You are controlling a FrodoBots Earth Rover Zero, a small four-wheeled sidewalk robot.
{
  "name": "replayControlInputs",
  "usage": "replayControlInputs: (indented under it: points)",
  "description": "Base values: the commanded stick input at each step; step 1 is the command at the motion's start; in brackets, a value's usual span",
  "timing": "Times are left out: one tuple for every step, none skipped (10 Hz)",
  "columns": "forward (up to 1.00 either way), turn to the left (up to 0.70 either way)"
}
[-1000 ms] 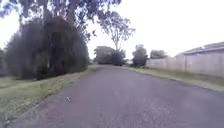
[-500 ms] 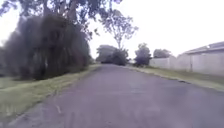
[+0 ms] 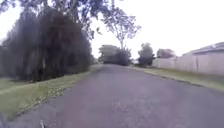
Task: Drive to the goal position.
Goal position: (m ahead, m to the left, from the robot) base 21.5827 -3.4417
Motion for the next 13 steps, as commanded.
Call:
replayControlInputs:
  points:
    - [0.85, -0.34]
    - [0.85, -0.34]
    - [0.85, -0.06]
    - [0.85, 0.00]
    - [0.85, 0.00]
    - [0.85, 0.00]
    - [0.85, 0.00]
    - [0.85, 0.00]
    - [0.85, 0.00]
    - [0.85, 0.00]
    - [0.85, 0.00]
    - [0.85, 0.00]
    - [0.85, 0.00]
